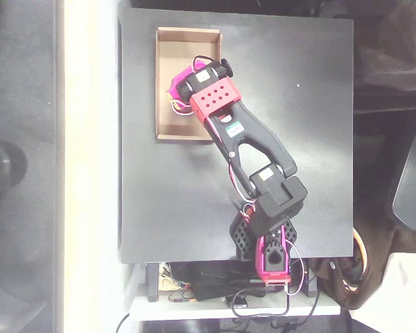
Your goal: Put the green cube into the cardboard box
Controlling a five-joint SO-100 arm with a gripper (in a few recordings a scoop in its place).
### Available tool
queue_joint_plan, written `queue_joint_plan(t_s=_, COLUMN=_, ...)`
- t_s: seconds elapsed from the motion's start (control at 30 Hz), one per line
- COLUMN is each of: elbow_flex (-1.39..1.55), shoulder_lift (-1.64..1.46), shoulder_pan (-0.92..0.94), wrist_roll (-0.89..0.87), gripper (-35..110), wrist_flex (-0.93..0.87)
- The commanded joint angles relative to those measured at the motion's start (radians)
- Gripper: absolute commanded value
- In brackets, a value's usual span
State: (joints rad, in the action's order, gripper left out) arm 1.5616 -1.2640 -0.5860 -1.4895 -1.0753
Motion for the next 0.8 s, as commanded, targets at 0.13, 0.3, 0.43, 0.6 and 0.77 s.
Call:
queue_joint_plan(t_s=0.13, elbow_flex=-0.028, shoulder_lift=-0.015, shoulder_pan=-0.009, wrist_roll=-0.005, gripper=8, wrist_flex=-0.006)
queue_joint_plan(t_s=0.3, elbow_flex=-0.028, shoulder_lift=-0.017, shoulder_pan=-0.015, wrist_roll=-0.005, gripper=17, wrist_flex=-0.014)
queue_joint_plan(t_s=0.43, elbow_flex=-0.028, shoulder_lift=-0.018, shoulder_pan=-0.025, wrist_roll=-0.005, gripper=19, wrist_flex=-0.014)
queue_joint_plan(t_s=0.6, elbow_flex=-0.028, shoulder_lift=-0.021, shoulder_pan=-0.025, wrist_roll=-0.005, gripper=24, wrist_flex=-0.014)
queue_joint_plan(t_s=0.77, elbow_flex=-0.028, shoulder_lift=-0.021, shoulder_pan=-0.025, wrist_roll=-0.005, gripper=32, wrist_flex=-0.014)
